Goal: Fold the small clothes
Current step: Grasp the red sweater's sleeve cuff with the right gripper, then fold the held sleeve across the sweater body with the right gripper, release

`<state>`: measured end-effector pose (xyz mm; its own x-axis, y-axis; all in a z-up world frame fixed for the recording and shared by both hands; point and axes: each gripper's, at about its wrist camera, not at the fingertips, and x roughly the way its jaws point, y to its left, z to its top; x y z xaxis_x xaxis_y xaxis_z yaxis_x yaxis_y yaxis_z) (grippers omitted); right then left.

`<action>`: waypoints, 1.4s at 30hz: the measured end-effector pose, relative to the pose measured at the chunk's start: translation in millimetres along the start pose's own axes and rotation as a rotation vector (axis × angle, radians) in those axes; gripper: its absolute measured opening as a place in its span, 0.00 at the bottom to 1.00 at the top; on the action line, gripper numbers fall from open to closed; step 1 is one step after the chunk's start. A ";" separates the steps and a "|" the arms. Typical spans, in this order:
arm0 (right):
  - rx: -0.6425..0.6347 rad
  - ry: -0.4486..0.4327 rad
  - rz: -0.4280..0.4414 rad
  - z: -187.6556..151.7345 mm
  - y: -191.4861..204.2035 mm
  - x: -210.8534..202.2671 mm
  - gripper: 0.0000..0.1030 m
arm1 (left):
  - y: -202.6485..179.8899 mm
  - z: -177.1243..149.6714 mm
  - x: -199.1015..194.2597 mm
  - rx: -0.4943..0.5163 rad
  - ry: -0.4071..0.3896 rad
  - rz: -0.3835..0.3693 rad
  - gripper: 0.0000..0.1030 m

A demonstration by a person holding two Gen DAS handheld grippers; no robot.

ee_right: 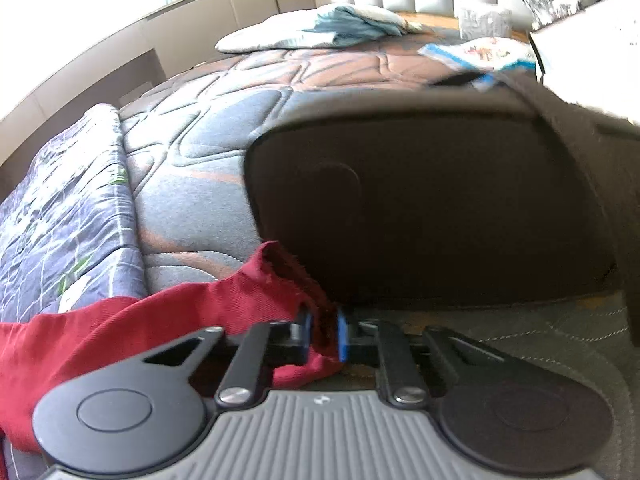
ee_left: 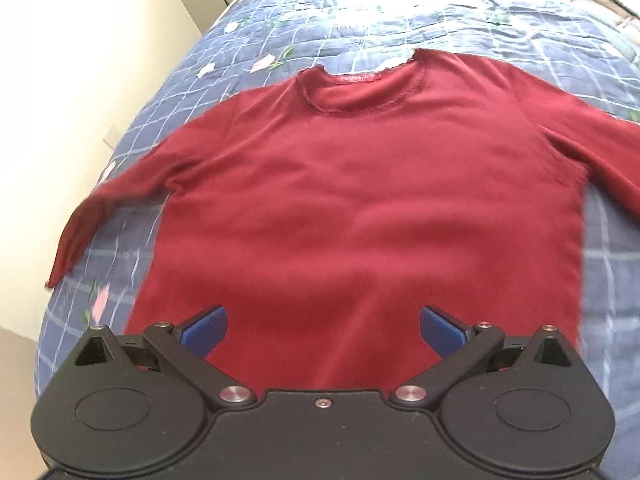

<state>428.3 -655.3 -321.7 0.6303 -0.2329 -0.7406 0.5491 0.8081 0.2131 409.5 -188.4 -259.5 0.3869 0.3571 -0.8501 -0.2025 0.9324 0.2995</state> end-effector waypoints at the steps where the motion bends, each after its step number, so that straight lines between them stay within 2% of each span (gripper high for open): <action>1: -0.007 -0.012 0.006 1.4 3.4 -5.5 0.11 | -0.4 6.8 6.3 0.003 0.003 0.011 0.99; 5: -0.042 -0.058 0.047 9.4 23.2 -34.9 0.10 | 4.3 38.0 26.4 -0.028 -0.049 0.044 0.99; 8: -0.080 -0.111 0.081 18.5 50.3 -65.6 0.09 | 13.8 55.5 33.3 -0.057 -0.081 0.003 0.99; 12: -0.102 -0.176 0.166 32.5 100.4 -110.5 0.08 | 31.4 65.7 34.7 -0.046 -0.111 -0.061 0.99; 15: -0.115 -0.191 0.255 46.9 146.2 -137.8 0.08 | 49.6 64.9 33.8 -0.028 -0.115 -0.095 0.99; 21: -0.151 -0.189 0.480 39.2 258.4 -178.6 0.08 | 105.4 66.6 37.0 -0.042 -0.119 -0.119 0.99; 24: -0.164 -0.154 0.575 16.6 311.7 -182.8 0.08 | 137.7 68.6 41.0 -0.064 -0.123 -0.111 0.99; 28: -0.252 -0.118 0.647 -30.8 390.7 -175.9 0.08 | 181.3 68.7 48.7 -0.108 -0.126 -0.091 0.99; 32: -0.305 0.002 0.690 -90.4 454.5 -155.0 0.08 | 217.3 63.5 60.2 -0.147 -0.113 -0.064 0.99; 34: -0.330 0.062 0.689 -116.7 475.9 -144.4 0.08 | 233.3 59.2 67.4 -0.161 -0.099 -0.044 0.99; 37: -0.399 0.107 0.670 -148.5 500.5 -127.9 0.08 | 253.4 52.2 76.4 -0.186 -0.077 -0.020 0.99; 40: -0.448 0.136 0.650 -177.3 509.1 -126.4 0.08 | 267.3 45.7 84.3 -0.208 -0.057 -0.005 0.99; 42: -0.478 0.151 0.638 -188.1 509.2 -127.2 0.15 | 271.7 42.3 88.7 -0.215 -0.045 0.000 0.99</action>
<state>524.5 -112.4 -238.8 0.6429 0.3993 -0.6536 -0.2064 0.9121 0.3542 426.9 99.0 -235.2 0.4252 0.3640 -0.8287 -0.3883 0.9004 0.1962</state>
